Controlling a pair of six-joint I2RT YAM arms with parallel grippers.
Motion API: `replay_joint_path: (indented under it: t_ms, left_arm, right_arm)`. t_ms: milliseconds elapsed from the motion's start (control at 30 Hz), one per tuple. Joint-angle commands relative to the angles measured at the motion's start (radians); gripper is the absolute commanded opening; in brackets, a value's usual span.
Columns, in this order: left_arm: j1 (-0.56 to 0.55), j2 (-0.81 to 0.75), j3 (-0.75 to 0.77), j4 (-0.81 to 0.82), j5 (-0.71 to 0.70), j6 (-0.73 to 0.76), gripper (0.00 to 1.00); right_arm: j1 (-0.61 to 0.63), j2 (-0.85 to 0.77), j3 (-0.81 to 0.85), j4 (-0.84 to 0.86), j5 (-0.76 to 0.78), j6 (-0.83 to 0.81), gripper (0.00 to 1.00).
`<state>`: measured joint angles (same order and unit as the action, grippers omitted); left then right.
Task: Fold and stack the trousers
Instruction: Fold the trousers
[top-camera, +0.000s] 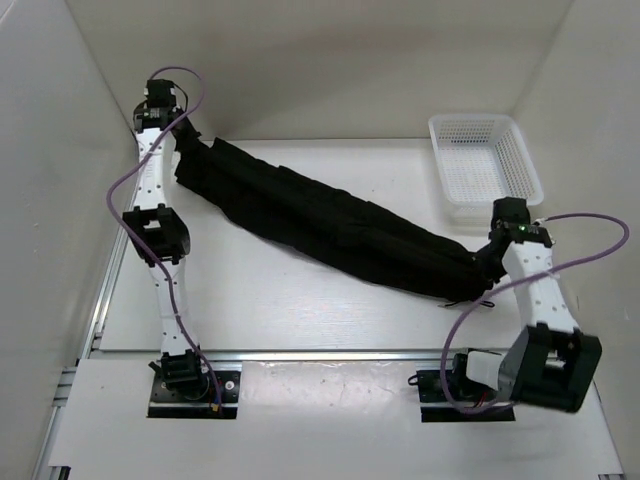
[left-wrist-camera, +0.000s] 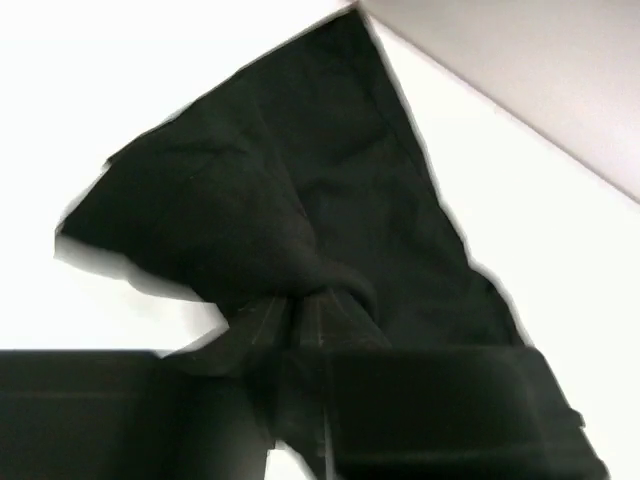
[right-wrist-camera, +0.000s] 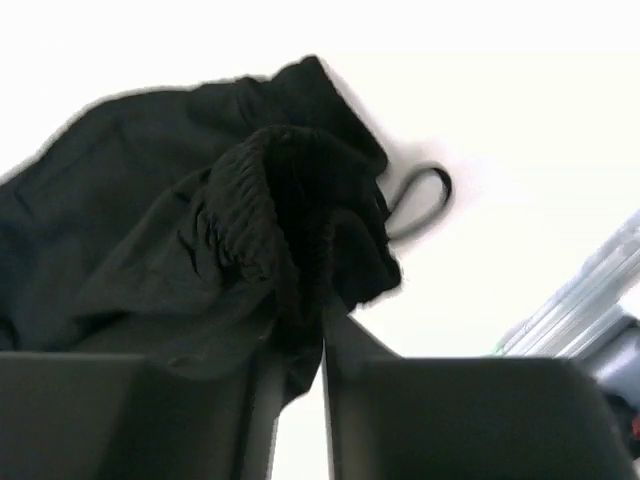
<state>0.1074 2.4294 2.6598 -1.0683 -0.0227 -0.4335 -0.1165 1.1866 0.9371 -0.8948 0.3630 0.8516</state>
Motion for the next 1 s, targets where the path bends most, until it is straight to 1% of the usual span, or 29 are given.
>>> replay_joint_path:
  t_ms: [0,33,67,100,133,200,233,300,333,367,400,433,467,533,567,600,633,667,733,767,800,833,900,967]
  left_arm:
    - [0.017,0.022,0.142,0.155,0.032,-0.027,0.32]
    - [0.017,0.022,0.153,0.183,0.076,-0.014,0.82]
    - [0.017,0.022,0.137,0.192,0.087,-0.014,0.85]
    - [0.017,-0.010,0.118,0.192,0.087,0.001,0.89]
    - [0.017,-0.027,0.098,0.192,0.087,0.010,1.00]
    - [0.017,-0.061,0.026,0.192,0.087,0.029,1.00]
    - [0.026,-0.097,-0.001,0.192,0.087,0.044,1.00]
    - [0.035,-0.133,-0.082,0.192,0.078,0.058,1.00]
    - [0.047,-0.166,-0.110,0.192,0.078,0.068,0.97]
    - [0.048,-0.184,-0.139,0.192,0.078,0.068,0.91]
    - [0.061,-0.197,-0.196,0.182,0.078,0.081,0.82]
    - [0.070,-0.210,-0.219,0.173,0.061,0.081,0.61]
    - [0.071,-0.219,-0.244,0.159,0.052,0.093,0.52]
    - [0.071,-0.231,-0.308,0.145,0.034,0.104,0.42]
    - [0.071,-0.231,-0.322,0.127,0.017,0.104,0.39]
    - [0.071,-0.231,-0.333,0.101,0.003,0.095,0.43]
    - [0.071,-0.211,-0.342,0.085,-0.008,0.085,0.49]
    - [0.071,-0.182,-0.342,0.071,-0.008,0.085,0.52]
    - [0.071,-0.147,-0.342,0.050,0.012,0.075,0.60]
    - [0.061,-0.130,-0.342,0.038,0.012,0.075,0.62]
    - [0.061,-0.097,-0.342,0.037,0.012,0.065,0.63]
    - [0.051,-0.083,-0.342,0.028,0.012,0.065,0.65]
    - [0.051,-0.044,-0.351,0.028,0.021,0.055,0.65]
    - [0.041,-0.024,-0.351,0.028,0.030,0.033,0.70]
  right_arm:
    - [-0.100,0.118,0.090,0.198,-0.106,-0.150,0.25]
    - [-0.130,0.211,0.161,0.174,-0.131,-0.161,0.39]
    - [-0.130,0.244,0.186,0.146,-0.122,-0.177,0.51]
    - [-0.130,0.261,0.186,0.134,-0.122,-0.186,0.79]
    - [-0.130,0.261,0.186,0.134,-0.113,-0.186,0.88]
    - [-0.130,0.237,0.155,0.134,-0.113,-0.197,0.97]
    - [-0.130,0.208,0.146,0.134,-0.096,-0.197,1.00]
    - [-0.130,0.173,0.135,0.134,-0.076,-0.206,1.00]
    - [-0.130,0.139,0.135,0.134,-0.044,-0.206,0.99]
    - [-0.130,0.124,0.135,0.134,-0.033,-0.223,0.97]
    - [-0.130,0.110,0.144,0.122,-0.024,-0.223,0.97]
    - [-0.130,0.088,0.161,0.111,-0.009,-0.233,0.95]
    - [-0.130,0.079,0.170,0.096,0.005,-0.243,0.94]
    - [-0.162,0.065,0.198,0.086,0.016,-0.243,0.94]
    - [-0.179,0.065,0.210,0.054,0.016,-0.243,0.90]
    - [-0.208,0.051,0.222,0.054,-0.002,-0.243,0.87]
    - [-0.209,0.051,0.223,0.054,-0.024,-0.243,0.83]
    - [-0.209,0.041,0.223,0.065,-0.092,-0.258,0.68]
    - [-0.209,0.041,0.191,0.077,-0.201,-0.270,0.54]
    - [-0.200,0.041,0.177,0.077,-0.237,-0.281,0.42]
    - [-0.178,0.041,0.158,0.092,-0.295,-0.281,0.22]
    - [-0.163,0.031,0.117,0.108,-0.306,-0.281,0.14]
    - [-0.112,0.031,0.080,0.134,-0.320,-0.295,0.07]
    - [-0.092,0.041,0.039,0.158,-0.346,-0.295,0.07]
